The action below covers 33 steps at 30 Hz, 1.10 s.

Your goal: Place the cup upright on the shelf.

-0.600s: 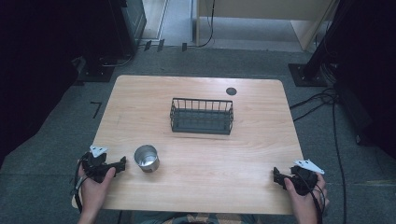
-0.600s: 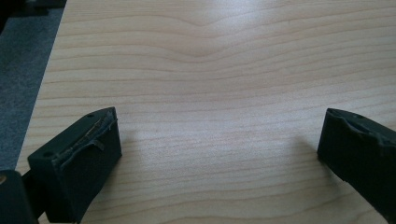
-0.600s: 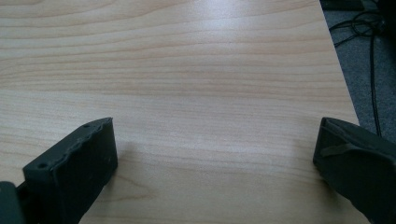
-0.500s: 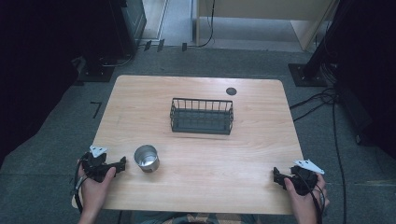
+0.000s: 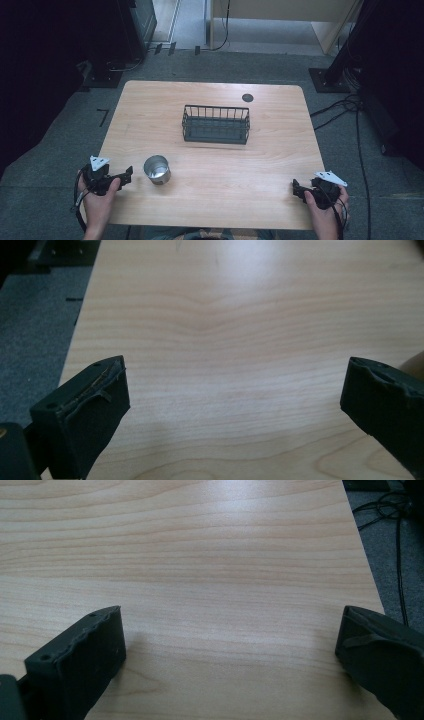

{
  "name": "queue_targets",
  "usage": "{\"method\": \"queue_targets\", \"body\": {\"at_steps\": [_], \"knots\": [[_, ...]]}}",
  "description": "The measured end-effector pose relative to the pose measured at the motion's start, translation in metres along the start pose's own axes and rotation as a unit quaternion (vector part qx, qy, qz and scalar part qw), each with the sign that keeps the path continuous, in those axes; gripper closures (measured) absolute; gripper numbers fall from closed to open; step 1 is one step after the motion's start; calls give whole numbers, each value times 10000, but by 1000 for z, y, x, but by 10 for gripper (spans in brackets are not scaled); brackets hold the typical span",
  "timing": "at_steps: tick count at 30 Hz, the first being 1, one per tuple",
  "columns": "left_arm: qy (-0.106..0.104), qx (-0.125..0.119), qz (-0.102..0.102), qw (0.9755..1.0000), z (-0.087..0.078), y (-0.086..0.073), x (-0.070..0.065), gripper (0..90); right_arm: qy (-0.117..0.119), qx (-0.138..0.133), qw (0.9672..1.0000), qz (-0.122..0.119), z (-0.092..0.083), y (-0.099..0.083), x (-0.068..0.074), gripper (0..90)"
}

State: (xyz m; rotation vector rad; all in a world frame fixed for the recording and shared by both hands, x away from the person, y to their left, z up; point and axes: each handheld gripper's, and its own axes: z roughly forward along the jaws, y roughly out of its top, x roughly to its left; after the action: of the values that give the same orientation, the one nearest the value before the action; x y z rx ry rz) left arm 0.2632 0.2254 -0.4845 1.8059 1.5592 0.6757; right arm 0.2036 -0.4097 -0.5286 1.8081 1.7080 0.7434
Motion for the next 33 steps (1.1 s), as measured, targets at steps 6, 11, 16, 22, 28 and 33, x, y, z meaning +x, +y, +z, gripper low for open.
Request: {"method": "queue_targets", "body": {"at_steps": [6, 11, 16, 22, 28, 33], "knots": [[-267, -245, -22, 9993, -18, 9, -10, 0, 0, 0, 10000, 3, 0, 0, 0, 0], [-418, -367, 42, 9984, -27, 15, -19, 0, 0, -1, 10000, 9, 0, 0, 0, 0], [-683, -489, 102, 9964, -37, 23, -35, 0, 0, 1, 10000, 3, 0, 0, 0, 0], [-860, -552, 236, 9945, -42, 29, -56, 0, -1, 0, 10000, 1, 0, 0, 0, 0], [-1043, -515, 329, 9927, -39, 29, -76, 0, -1, -2, 10000, -1, 0, 0, 0, 0], [-964, -481, 427, 9933, -34, 25, -90, 0, 0, -2, 10000, -1, 0, 0, 0, 0]]}}
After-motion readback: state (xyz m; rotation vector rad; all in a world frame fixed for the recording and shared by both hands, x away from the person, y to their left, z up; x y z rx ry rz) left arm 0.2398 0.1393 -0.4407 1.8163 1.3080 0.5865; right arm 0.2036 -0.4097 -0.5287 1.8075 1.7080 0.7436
